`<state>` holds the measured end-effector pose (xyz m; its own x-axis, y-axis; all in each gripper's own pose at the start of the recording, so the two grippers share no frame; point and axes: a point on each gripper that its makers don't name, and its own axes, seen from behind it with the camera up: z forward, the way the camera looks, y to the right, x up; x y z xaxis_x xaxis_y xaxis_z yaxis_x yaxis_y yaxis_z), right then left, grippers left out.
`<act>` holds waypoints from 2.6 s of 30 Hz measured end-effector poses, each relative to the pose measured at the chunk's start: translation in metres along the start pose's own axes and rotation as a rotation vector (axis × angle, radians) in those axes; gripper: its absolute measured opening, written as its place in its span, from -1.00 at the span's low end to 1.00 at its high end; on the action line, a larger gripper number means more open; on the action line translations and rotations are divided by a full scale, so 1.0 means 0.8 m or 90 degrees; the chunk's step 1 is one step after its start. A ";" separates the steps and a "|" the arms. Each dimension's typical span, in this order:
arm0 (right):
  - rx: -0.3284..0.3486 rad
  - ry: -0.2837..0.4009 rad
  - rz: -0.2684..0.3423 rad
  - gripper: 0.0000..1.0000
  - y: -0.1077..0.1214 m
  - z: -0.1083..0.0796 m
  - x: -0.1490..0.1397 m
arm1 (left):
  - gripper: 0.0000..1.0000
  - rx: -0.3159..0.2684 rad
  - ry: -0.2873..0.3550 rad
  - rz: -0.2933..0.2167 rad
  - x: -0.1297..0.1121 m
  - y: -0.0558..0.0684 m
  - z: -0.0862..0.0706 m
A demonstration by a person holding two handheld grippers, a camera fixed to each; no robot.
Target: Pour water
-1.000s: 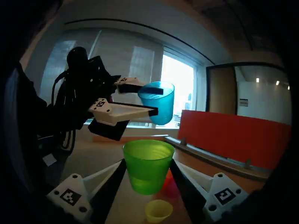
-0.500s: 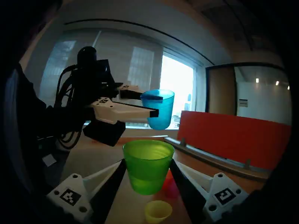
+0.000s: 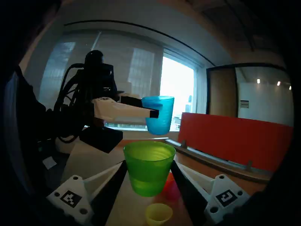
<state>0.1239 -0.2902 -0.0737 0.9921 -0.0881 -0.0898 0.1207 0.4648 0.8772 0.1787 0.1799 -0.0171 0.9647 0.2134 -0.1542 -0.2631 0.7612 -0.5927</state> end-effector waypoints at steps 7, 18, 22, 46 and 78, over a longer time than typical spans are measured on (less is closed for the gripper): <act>-0.001 0.002 -0.001 0.74 0.000 0.000 0.003 | 0.65 -0.011 -0.005 -0.047 -0.005 0.003 0.001; -0.002 0.001 -0.002 0.74 0.001 -0.001 0.005 | 0.65 -0.009 -0.008 -0.096 -0.007 -0.005 0.005; -0.002 0.000 0.001 0.74 0.002 -0.001 0.007 | 0.65 -0.009 -0.013 -0.094 -0.011 -0.006 0.003; 0.002 -0.051 0.026 0.74 0.010 -0.025 -0.007 | 0.66 -0.027 -0.088 -0.116 -0.076 -0.003 -0.002; 0.008 -0.133 0.047 0.75 0.022 -0.064 -0.058 | 0.66 -0.083 -0.209 -0.068 -0.177 0.044 -0.002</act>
<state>0.0816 -0.2329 -0.0781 0.9690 -0.2359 0.0739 0.0462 0.4665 0.8833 0.0327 0.1756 -0.0178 0.9270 0.3377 0.1633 -0.1369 0.7098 -0.6910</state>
